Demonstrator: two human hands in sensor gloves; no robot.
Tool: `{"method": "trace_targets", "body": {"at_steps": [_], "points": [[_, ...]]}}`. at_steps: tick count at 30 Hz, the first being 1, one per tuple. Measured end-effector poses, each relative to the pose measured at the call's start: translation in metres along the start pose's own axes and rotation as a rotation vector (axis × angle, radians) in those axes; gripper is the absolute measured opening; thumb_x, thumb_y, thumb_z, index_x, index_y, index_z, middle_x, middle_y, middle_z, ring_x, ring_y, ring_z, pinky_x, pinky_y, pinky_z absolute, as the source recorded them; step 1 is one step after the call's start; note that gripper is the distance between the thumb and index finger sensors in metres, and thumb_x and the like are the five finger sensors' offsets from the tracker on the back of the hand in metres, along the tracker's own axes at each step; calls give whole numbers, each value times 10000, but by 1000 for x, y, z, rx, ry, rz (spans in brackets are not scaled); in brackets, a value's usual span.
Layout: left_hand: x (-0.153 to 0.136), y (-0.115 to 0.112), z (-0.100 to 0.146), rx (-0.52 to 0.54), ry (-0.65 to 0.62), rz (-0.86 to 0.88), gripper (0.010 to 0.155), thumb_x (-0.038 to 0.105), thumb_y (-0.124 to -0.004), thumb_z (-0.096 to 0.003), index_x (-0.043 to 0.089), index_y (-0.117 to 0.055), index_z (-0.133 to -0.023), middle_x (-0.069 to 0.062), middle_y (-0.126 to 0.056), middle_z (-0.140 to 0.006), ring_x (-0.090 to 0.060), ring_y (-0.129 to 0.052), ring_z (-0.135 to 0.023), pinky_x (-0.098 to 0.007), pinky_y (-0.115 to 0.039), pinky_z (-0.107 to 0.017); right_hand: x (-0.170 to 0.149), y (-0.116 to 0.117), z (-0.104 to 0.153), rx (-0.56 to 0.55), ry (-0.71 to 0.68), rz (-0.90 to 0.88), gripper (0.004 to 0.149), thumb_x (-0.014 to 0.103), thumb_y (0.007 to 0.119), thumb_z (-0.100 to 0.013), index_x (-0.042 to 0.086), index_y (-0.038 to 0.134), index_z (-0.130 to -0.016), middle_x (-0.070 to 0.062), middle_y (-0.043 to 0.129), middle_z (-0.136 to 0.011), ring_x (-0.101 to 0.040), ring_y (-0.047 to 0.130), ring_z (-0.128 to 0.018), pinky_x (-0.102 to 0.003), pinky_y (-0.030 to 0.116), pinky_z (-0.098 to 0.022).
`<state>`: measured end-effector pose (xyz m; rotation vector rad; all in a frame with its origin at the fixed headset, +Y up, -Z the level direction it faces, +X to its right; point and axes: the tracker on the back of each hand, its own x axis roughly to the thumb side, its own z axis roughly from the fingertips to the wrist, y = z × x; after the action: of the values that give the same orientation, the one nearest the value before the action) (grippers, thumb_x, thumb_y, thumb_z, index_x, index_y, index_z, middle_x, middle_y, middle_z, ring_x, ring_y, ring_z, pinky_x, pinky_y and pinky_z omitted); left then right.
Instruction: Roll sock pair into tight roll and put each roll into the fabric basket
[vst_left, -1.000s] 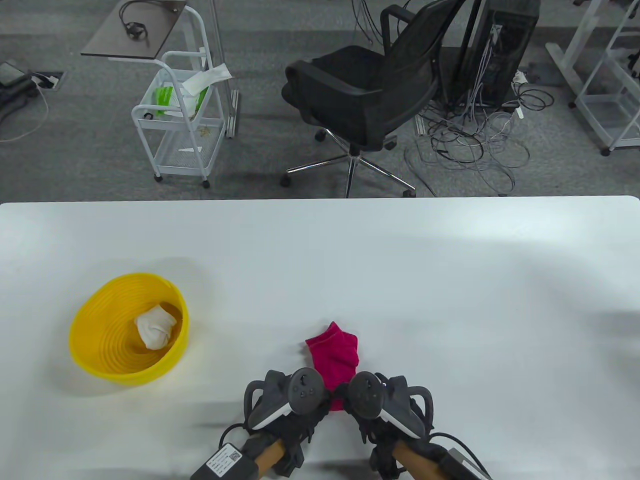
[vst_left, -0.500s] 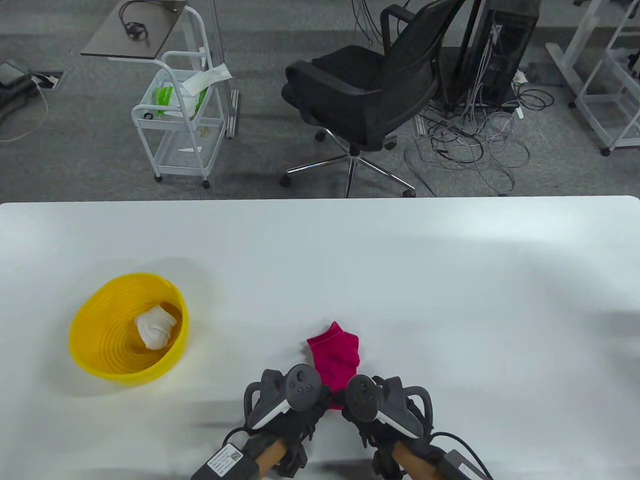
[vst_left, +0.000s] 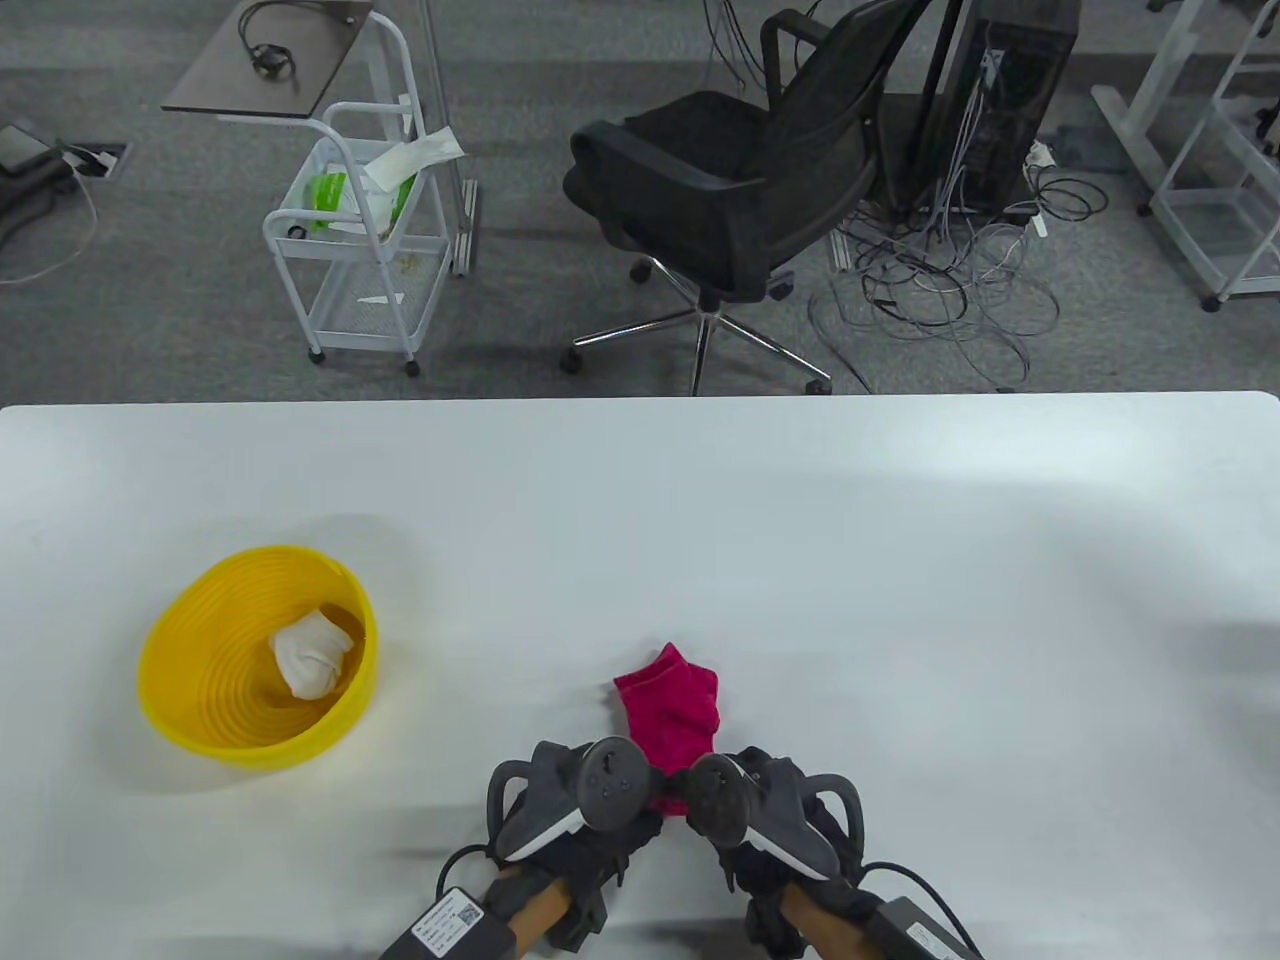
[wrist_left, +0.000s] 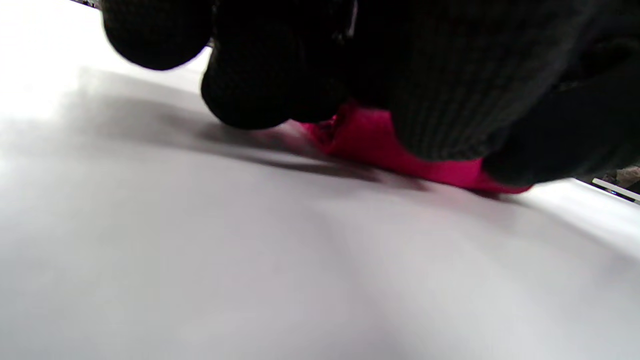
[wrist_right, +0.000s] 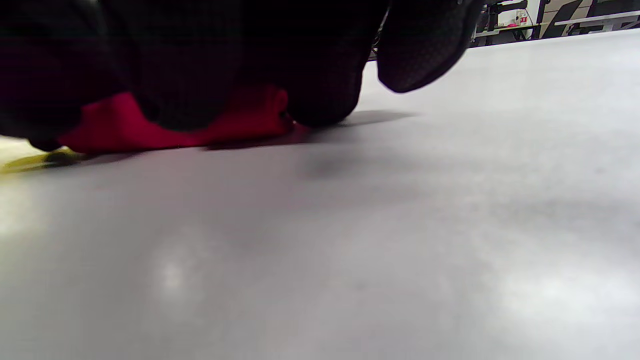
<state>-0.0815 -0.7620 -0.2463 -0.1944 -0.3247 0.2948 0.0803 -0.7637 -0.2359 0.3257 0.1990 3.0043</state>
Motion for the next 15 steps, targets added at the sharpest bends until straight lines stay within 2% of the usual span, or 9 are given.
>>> {"method": "trace_targets", "body": {"at_steps": [4,8,11,13,15], "points": [[0,-1,-2,-7,14,-1,487,401,-970,-315,286,-930,-786,-1,-895,-797,-206,-930,-595,-435,-748,-493,-1,0,0,0,2,-15,401,378,823,-404,436,812,-801,158,897,-838,-107,912,-777,-484,723,-653],[3,-1,-2,-2,4,-12,428,366,-915,-358,261,-942,-772,-41,-896,-783,-223,-923,-593,-449,-731,-496,-2,0,-1,7,7,-47,401,381,813,-410,435,806,-807,158,900,-838,-104,914,-776,-486,720,-657],[3,-1,-2,-7,0,-7,420,357,-876,-369,255,-944,-771,-44,-891,-782,-235,-915,-595,-460,-716,-497,-4,-16,2,-70,-20,-51,418,384,824,-411,440,787,-824,156,885,-861,-111,896,-807,-487,715,-663],[2,-2,-3,-29,1,19,417,364,-838,-383,253,-945,-771,-46,-889,-783,-238,-911,-597,-463,-709,-502,-7,-34,6,-150,-50,-89,410,382,869,-389,441,823,-792,164,894,-844,-104,903,-796,-477,722,-659],[0,-2,-3,-49,12,57,416,361,-820,-389,245,-950,-767,-52,-888,-780,-247,-904,-596,-471,-699,-503,-9,-42,9,-176,-74,-137,383,386,903,-371,433,865,-750,164,919,-812,-106,921,-769,-473,734,-648]]}}
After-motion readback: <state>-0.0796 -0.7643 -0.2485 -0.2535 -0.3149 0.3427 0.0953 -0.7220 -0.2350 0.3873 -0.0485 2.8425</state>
